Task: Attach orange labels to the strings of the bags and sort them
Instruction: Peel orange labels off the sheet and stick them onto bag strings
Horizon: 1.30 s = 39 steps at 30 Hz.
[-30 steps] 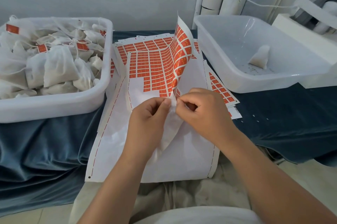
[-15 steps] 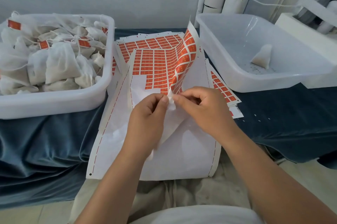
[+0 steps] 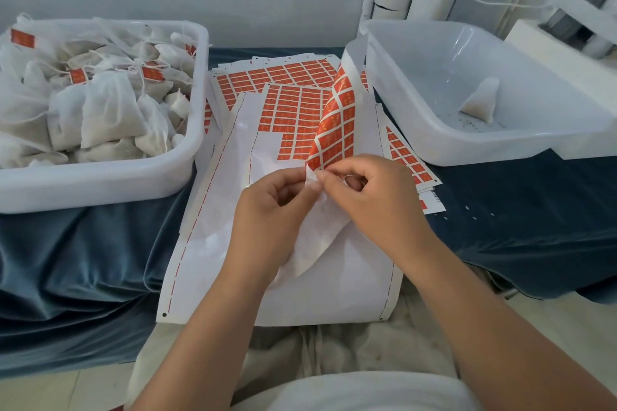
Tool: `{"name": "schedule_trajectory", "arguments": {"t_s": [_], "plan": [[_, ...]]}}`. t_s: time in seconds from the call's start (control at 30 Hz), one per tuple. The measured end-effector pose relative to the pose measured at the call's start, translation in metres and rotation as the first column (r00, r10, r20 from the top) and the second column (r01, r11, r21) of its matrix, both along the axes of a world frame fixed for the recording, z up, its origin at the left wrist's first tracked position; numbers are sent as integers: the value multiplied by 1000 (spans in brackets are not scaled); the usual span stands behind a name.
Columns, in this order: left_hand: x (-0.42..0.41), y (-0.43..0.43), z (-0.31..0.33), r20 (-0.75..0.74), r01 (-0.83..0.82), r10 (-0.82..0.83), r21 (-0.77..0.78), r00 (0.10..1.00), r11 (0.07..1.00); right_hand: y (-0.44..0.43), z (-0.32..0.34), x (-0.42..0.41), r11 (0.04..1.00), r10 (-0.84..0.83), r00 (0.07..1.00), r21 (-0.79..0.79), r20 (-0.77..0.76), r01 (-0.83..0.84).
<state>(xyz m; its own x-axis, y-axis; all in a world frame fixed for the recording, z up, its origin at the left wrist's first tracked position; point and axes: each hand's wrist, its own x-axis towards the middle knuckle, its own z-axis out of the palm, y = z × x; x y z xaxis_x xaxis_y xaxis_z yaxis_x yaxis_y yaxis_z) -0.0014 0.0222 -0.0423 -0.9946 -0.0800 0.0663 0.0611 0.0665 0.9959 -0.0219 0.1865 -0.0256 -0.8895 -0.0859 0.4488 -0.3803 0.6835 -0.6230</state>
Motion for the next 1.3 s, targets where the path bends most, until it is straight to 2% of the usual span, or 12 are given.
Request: {"name": "schedule_trajectory", "arguments": {"t_s": [0.17,0.3,0.5,0.63,0.7,0.77,0.83,0.9,1.07,1.17,1.23,1.3], "plan": [[0,1,-2,12,-32,33,-8,999,999,1,0,-2,998,0,1000,64,-25,2],[-1,1,-6,-19,-25,25,5,1000,1000,1,5,1,998,35,999,48,34,-37],[-1,4,-13,-44,-68,71,54,997,996,-1,6,5,969,68,995,242,-69,-49],[-2,4,-14,-42,-82,83,27,996,996,1,5,1,975,22,998,221,-60,-8],[-2,4,-12,-77,-122,118,-56,990,991,6,7,-2,989,11,1000,147,-12,-9],[-3,3,-9,-116,-169,155,-127,981,977,15,12,-7,1000,12,991,-14,135,-10],[-3,1,-6,-135,-202,178,-195,975,960,27,18,-11,984,15,963,-176,271,34],[-3,-1,-4,-132,-208,178,-258,975,944,37,23,-14,949,1,943,-296,332,103],[-2,-2,-2,-123,-229,197,-362,973,904,48,45,-8,854,-38,954,-487,297,186],[-5,-2,2,-98,-215,192,-365,976,906,47,54,-1,824,29,954,-547,300,147],[-3,-1,3,-148,-244,204,-352,968,904,42,57,5,787,113,946,-609,303,102],[1,-2,6,-268,-303,219,-333,938,893,37,56,9,719,217,931,-693,294,52]]}}
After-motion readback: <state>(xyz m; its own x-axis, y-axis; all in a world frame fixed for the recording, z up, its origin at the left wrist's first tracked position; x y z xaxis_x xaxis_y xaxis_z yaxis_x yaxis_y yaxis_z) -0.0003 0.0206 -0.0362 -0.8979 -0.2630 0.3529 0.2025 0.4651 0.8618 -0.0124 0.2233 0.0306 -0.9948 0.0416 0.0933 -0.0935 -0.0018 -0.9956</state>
